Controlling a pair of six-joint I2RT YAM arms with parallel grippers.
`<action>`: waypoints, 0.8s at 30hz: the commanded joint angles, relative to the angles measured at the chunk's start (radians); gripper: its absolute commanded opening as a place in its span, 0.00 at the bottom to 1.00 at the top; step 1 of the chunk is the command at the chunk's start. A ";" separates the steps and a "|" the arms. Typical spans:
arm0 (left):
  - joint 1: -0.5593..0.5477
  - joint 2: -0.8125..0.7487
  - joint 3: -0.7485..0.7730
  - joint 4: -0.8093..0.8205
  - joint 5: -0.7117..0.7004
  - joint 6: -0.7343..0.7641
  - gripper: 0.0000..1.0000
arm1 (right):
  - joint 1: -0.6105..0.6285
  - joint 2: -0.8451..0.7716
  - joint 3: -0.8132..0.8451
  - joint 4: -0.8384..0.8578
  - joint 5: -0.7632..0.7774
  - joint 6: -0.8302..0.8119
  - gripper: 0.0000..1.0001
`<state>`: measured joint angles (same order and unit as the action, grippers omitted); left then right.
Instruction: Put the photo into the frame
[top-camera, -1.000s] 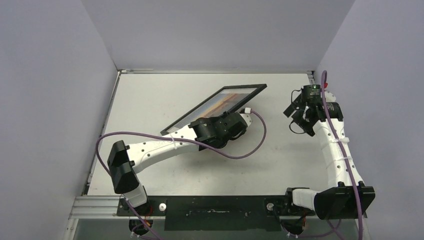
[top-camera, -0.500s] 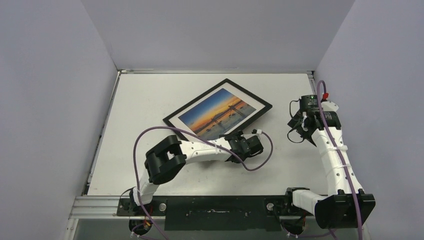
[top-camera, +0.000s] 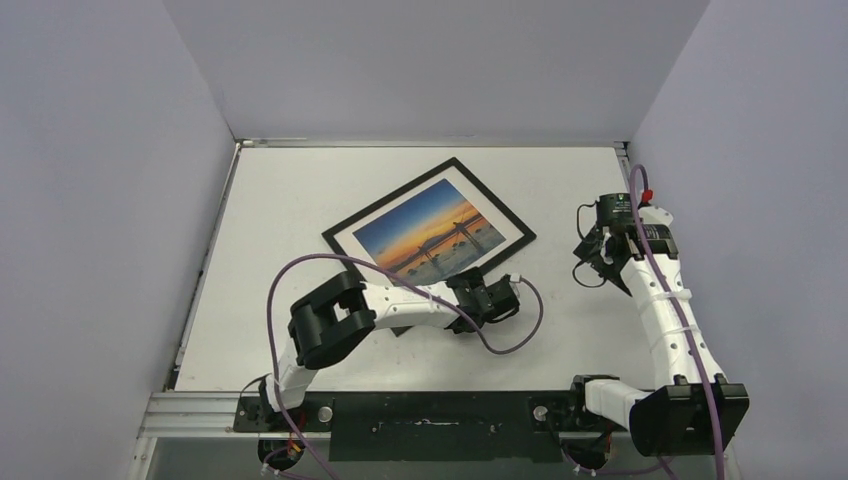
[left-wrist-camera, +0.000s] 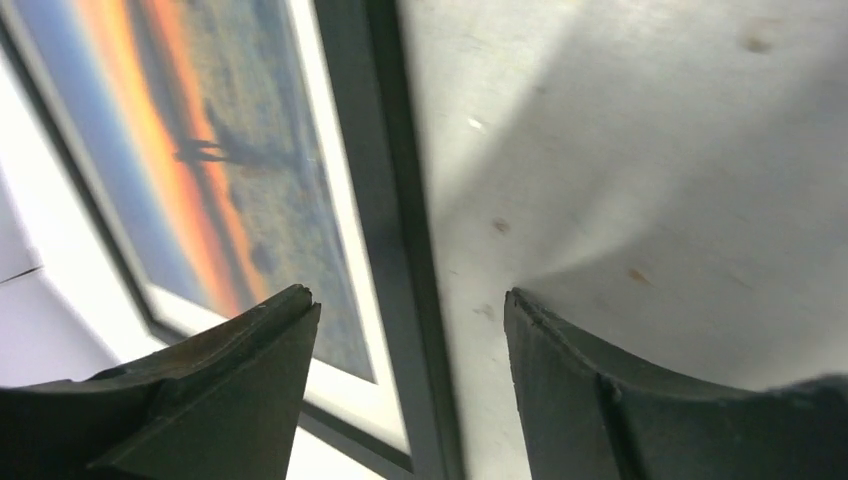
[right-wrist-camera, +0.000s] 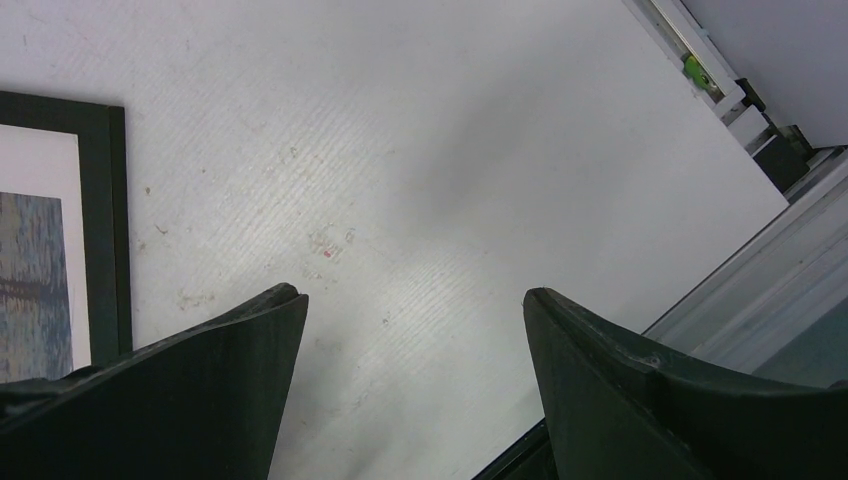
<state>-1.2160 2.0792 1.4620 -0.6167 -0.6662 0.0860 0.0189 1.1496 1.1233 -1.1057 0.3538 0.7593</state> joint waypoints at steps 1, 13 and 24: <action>-0.005 -0.126 -0.046 0.061 0.238 -0.064 0.69 | -0.007 0.029 -0.007 0.077 -0.027 -0.041 0.82; 0.177 -0.423 -0.108 0.018 0.467 -0.402 0.75 | -0.009 0.325 0.063 0.446 -0.340 -0.149 0.87; 0.686 -0.712 -0.432 -0.015 0.551 -0.731 0.97 | -0.002 0.579 0.145 0.713 -0.534 -0.216 0.90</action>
<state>-0.6399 1.4429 1.1007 -0.5953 -0.1688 -0.4911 0.0193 1.6920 1.2098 -0.5625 -0.0925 0.5854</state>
